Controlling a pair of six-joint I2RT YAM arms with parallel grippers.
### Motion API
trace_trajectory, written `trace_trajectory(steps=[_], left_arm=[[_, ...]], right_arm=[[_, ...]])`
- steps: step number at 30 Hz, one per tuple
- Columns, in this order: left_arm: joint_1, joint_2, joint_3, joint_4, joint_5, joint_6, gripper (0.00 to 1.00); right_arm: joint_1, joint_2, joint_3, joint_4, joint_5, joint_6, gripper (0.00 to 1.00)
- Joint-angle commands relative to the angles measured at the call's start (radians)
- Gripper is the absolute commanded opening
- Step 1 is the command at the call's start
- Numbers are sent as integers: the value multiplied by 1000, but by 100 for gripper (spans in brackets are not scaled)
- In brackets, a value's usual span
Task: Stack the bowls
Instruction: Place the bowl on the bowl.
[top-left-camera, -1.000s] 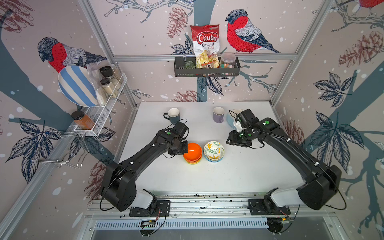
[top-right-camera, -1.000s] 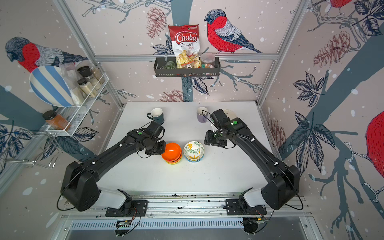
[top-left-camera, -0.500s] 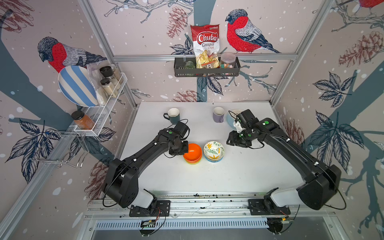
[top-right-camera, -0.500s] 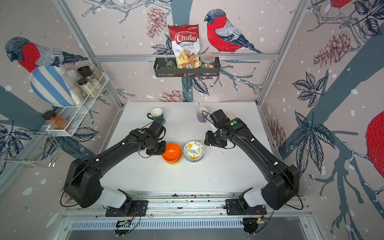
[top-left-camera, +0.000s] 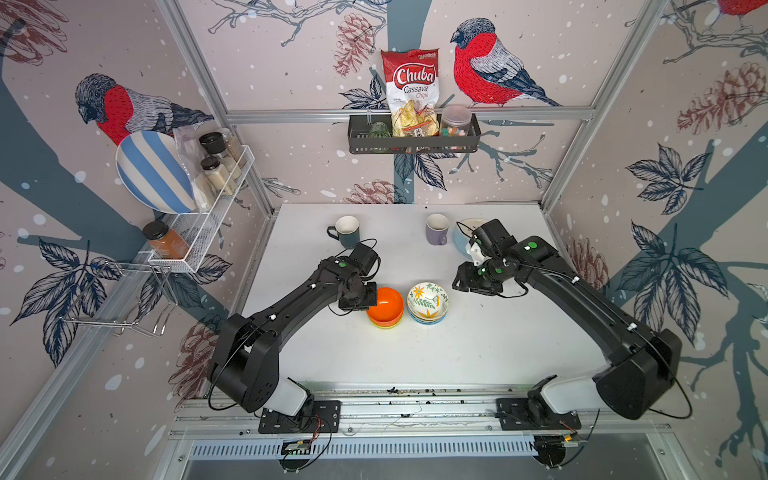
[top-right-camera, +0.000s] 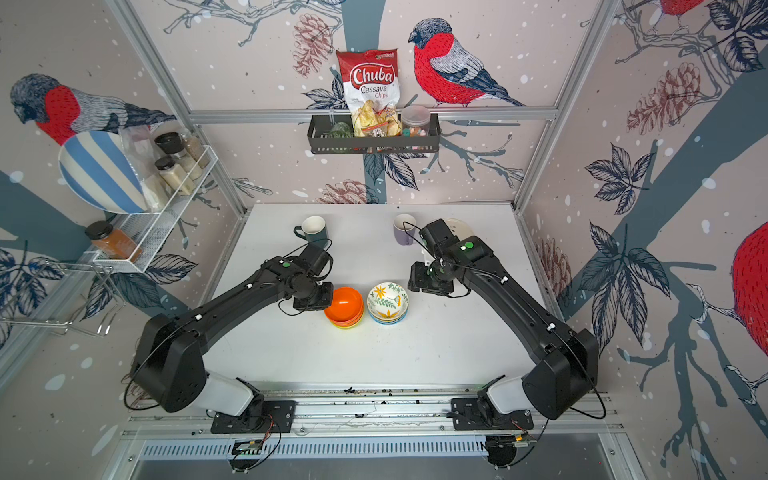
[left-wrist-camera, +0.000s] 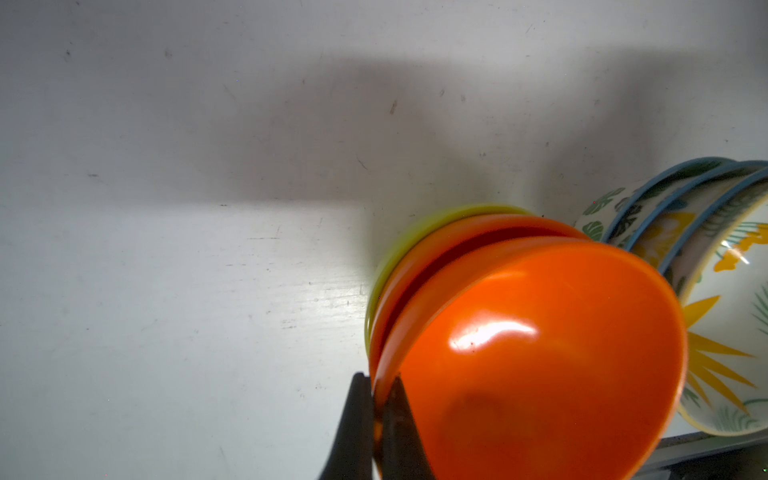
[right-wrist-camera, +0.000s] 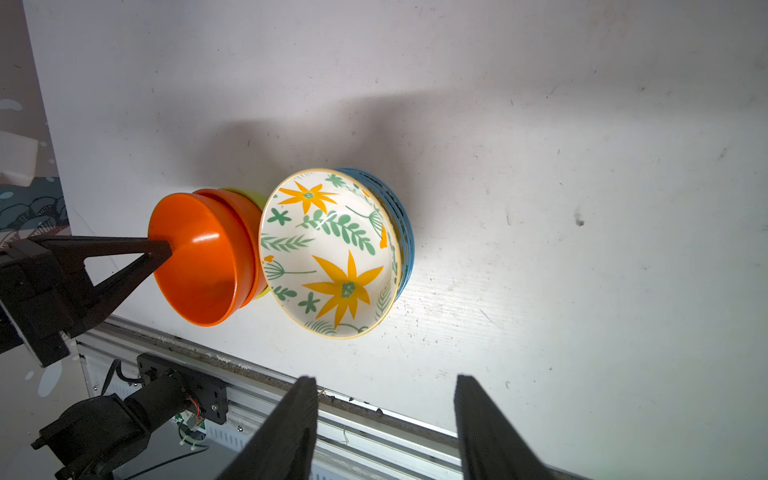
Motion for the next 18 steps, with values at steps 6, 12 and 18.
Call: trace_trajectory(steps=[6, 12, 18], left_arm=[[-6, 5, 8, 26, 14, 2, 0], [-6, 7, 3, 25, 14, 2, 0], [-8, -3, 2, 11, 9, 3, 0]], right_arm=[[4, 6, 5, 13, -12, -6, 55], [6, 9, 9, 9, -11, -9, 55], [7, 10, 10, 8, -10, -7, 55]])
